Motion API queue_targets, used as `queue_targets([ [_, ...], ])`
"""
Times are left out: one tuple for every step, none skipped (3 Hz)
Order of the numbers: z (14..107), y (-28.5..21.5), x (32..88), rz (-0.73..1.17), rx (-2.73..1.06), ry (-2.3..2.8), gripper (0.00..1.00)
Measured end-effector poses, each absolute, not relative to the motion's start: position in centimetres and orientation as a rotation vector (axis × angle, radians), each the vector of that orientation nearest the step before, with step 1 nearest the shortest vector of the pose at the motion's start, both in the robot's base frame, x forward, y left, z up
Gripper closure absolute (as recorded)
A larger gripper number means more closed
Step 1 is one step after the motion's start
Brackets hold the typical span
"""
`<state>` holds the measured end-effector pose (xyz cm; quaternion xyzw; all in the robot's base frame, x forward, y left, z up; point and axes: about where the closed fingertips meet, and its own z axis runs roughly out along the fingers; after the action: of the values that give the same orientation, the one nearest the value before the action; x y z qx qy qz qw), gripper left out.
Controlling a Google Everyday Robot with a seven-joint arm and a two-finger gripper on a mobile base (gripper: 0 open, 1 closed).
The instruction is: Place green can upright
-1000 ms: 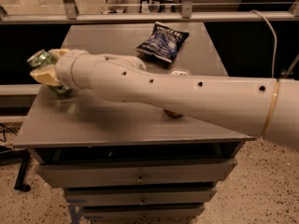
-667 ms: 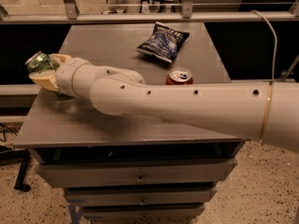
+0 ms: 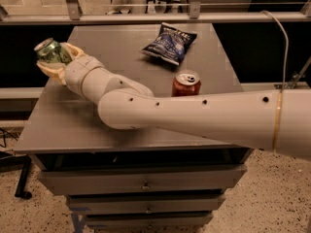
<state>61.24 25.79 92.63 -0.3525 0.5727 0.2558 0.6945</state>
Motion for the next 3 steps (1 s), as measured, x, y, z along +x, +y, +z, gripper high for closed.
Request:
queue_targets([
  [96.3,24.1,62.0,0.528,-0.747,1.209,1.00],
  [97.4,23.9,62.1,0.558,-0.687,1.185,1.00],
  [97.1,24.4,61.8,0.603,-0.638,1.175,1.00],
])
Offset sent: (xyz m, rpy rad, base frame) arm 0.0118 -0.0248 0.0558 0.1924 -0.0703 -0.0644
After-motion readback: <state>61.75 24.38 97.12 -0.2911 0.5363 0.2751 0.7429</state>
